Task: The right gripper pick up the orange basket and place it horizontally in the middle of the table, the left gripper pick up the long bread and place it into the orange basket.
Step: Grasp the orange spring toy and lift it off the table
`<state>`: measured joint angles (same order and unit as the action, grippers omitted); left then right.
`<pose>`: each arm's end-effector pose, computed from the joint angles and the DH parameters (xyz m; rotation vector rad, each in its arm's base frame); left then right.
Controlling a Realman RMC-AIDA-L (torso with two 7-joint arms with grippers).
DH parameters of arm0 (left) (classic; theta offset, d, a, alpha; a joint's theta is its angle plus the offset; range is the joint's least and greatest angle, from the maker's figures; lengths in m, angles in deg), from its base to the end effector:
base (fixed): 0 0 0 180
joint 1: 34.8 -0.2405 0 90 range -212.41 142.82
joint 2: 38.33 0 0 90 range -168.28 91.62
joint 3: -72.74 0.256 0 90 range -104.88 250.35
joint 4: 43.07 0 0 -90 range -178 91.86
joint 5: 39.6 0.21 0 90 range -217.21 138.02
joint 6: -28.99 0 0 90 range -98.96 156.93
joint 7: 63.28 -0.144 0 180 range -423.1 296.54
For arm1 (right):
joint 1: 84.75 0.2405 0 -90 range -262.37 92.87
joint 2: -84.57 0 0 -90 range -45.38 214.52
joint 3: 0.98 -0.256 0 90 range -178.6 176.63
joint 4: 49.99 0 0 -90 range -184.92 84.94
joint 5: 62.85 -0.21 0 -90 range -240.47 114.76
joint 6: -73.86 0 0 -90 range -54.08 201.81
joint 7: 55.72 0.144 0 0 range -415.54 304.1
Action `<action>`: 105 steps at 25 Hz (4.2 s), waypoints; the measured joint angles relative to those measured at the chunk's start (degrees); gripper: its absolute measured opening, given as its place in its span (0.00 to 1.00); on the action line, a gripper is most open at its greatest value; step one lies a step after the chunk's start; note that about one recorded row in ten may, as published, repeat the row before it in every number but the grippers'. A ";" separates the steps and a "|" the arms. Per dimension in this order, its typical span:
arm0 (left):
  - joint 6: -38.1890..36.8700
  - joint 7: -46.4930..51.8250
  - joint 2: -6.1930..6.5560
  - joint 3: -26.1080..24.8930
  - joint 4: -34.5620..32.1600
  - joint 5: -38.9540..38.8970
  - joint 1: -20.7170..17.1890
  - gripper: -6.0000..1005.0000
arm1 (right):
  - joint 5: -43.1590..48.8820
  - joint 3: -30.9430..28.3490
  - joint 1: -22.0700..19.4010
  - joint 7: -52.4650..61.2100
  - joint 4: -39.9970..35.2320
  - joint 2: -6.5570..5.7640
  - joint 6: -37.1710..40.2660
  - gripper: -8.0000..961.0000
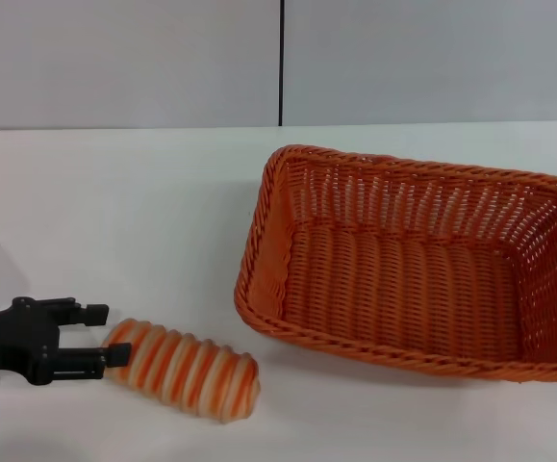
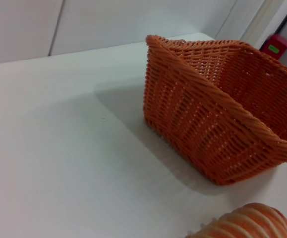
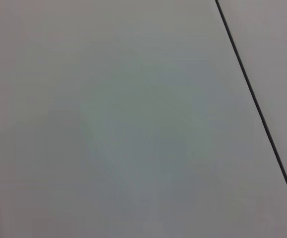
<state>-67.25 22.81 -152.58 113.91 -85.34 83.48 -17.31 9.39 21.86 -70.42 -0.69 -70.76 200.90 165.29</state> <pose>-0.3424 0.2529 0.0328 -2.7550 -0.9847 -0.4213 0.3565 0.2672 0.0949 -1.6490 0.5685 1.1392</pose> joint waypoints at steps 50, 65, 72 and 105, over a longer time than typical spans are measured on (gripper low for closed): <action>2.75 -0.28 -1.11 -0.23 1.32 2.11 1.46 0.61 | -0.49 -1.01 -0.22 1.84 0.12 -0.58 2.30 0.54; 2.90 -0.11 -0.77 -0.67 1.32 2.03 2.30 0.42 | -0.63 -2.07 0.33 1.88 0.12 -0.65 1.59 0.54; 2.84 -0.11 -0.79 -0.67 1.32 2.02 2.68 0.37 | -0.71 -2.77 0.42 1.91 0.12 -0.68 1.59 0.54; 2.63 0.05 -0.80 -0.66 1.32 1.70 3.08 0.13 | -0.71 -4.99 0.55 1.93 0.11 -0.38 1.57 0.54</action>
<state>-64.61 22.86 -153.38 113.25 -84.02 85.18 -14.23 8.68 16.87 -69.88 1.24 -70.65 200.53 166.87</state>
